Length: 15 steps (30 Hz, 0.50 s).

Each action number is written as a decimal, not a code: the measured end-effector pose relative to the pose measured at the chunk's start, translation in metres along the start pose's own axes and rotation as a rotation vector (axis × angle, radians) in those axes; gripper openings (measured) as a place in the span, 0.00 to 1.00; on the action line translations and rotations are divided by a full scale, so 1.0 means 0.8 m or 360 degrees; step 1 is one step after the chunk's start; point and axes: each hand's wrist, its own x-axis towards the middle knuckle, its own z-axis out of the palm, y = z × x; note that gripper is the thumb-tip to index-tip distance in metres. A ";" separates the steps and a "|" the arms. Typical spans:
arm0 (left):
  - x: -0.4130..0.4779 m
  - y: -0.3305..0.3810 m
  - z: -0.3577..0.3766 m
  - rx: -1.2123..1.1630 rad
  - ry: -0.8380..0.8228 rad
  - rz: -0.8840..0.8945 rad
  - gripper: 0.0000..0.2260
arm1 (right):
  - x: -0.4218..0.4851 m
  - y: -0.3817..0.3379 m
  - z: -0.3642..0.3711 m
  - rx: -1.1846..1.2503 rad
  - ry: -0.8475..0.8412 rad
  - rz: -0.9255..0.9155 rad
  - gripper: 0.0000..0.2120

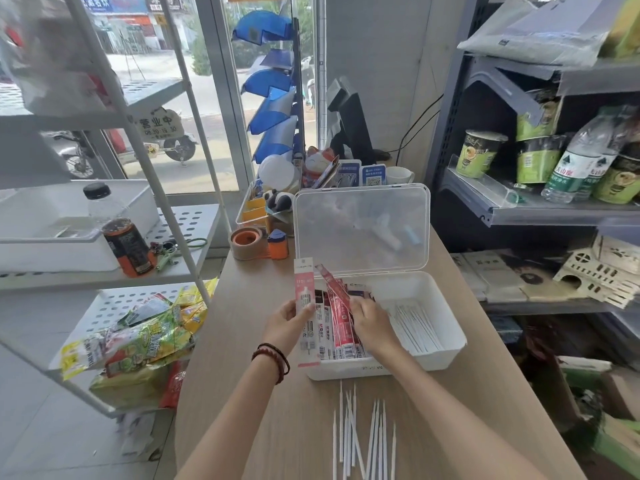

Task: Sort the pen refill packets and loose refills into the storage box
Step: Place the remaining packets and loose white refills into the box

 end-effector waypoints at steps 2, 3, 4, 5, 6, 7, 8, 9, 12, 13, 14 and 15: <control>0.002 0.001 0.000 0.0038 -0.0039 -0.0019 0.13 | -0.002 -0.004 -0.002 -0.0031 -0.0036 0.0011 0.13; 0.002 0.002 0.000 0.0047 -0.0049 -0.0026 0.12 | -0.001 -0.004 -0.003 0.0015 -0.0029 0.0026 0.10; 0.003 0.002 0.000 0.0051 -0.0051 -0.0029 0.12 | -0.001 -0.004 -0.004 0.0098 -0.0008 0.0030 0.06; 0.004 0.001 0.000 0.0048 -0.0046 -0.0032 0.12 | -0.002 -0.004 -0.006 0.0186 0.0022 0.0040 0.06; 0.004 0.000 -0.001 0.0045 -0.0042 -0.0031 0.12 | -0.002 -0.004 -0.007 0.0258 0.0061 0.0041 0.07; 0.006 0.000 -0.002 0.0041 -0.0039 -0.0028 0.12 | -0.002 -0.003 -0.007 0.0272 0.0094 0.0036 0.08; 0.007 0.000 -0.003 0.0039 -0.0045 -0.0020 0.11 | -0.002 -0.002 -0.007 0.0275 0.0109 0.0020 0.07; 0.008 -0.001 -0.002 0.0041 -0.0050 -0.0010 0.11 | -0.002 -0.001 -0.007 0.0264 0.0094 0.0003 0.06; 0.006 -0.003 0.001 0.0107 -0.0057 0.0058 0.06 | -0.003 -0.003 -0.005 0.0267 0.0043 -0.0055 0.09; 0.005 -0.003 0.001 0.0125 -0.0059 0.0076 0.05 | -0.004 -0.003 -0.005 0.0285 0.0043 -0.0082 0.10; 0.004 -0.004 0.001 0.0127 -0.0058 0.0086 0.05 | -0.006 -0.005 -0.006 0.0315 0.0050 -0.0102 0.09; 0.004 -0.007 0.000 0.0105 -0.0054 0.0082 0.05 | -0.006 -0.004 -0.007 0.0338 0.0060 -0.0111 0.09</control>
